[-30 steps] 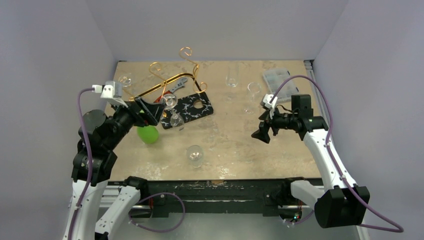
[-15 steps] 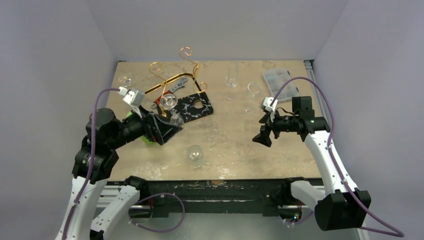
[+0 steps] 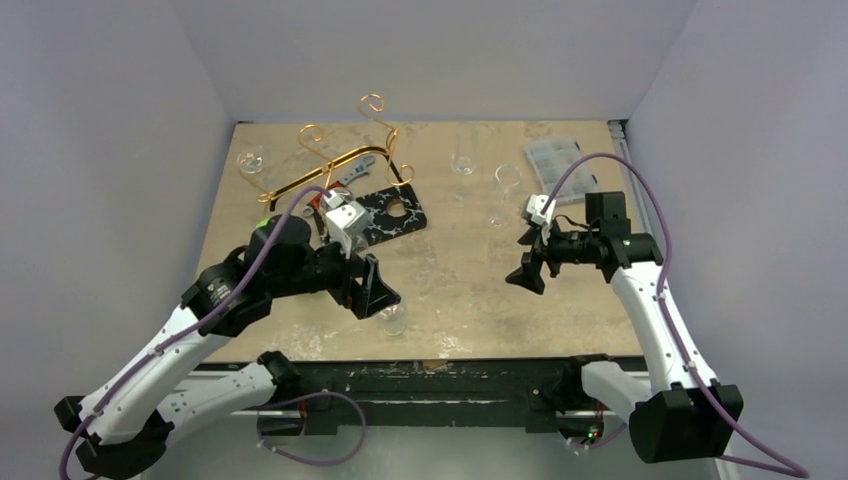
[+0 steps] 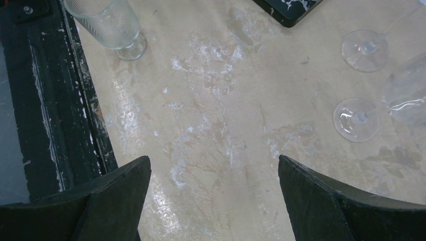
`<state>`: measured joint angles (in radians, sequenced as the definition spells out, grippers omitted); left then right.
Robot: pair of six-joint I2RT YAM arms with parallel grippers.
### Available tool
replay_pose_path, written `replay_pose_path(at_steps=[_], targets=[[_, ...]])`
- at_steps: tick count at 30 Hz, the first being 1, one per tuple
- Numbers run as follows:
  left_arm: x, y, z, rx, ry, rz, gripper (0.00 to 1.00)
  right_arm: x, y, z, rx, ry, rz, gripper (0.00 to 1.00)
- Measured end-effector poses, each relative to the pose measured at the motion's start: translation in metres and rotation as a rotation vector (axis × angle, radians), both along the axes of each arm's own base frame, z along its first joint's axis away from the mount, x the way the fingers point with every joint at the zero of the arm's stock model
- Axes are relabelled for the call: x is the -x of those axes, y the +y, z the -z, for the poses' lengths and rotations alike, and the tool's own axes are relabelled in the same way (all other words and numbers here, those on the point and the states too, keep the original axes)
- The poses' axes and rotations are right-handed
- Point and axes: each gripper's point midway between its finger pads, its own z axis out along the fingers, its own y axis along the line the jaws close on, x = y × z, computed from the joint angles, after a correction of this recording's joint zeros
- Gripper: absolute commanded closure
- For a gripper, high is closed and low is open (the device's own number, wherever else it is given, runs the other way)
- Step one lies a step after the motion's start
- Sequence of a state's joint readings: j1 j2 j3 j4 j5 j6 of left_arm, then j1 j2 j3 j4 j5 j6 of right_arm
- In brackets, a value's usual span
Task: Place the wine glass upside down on the wine glass rack
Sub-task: Pick up the wine glass at the center of the board.
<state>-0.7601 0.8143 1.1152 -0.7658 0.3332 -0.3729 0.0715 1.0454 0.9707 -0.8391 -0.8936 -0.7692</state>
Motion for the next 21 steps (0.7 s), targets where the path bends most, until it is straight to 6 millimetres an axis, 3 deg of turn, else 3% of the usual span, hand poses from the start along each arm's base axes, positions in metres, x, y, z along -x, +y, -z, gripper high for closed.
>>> replay_pose_path(at_steps=[4, 11, 21], targets=[[0.003, 0.000, 0.012, -0.066, -0.009, -0.005, 0.10, 0.005, 0.000, 0.013, -0.001, 0.031, 0.007, 0.06], [-0.007, 0.000, 0.023, -0.131, -0.025, -0.051, 0.10, 0.001, 0.002, 0.007, -0.022, 0.005, 0.007, 0.05], [-0.018, 0.005, 0.028, -0.169, -0.047, -0.104, 0.10, 0.001, -0.001, 0.015, -0.022, 0.015, 0.021, 0.05]])
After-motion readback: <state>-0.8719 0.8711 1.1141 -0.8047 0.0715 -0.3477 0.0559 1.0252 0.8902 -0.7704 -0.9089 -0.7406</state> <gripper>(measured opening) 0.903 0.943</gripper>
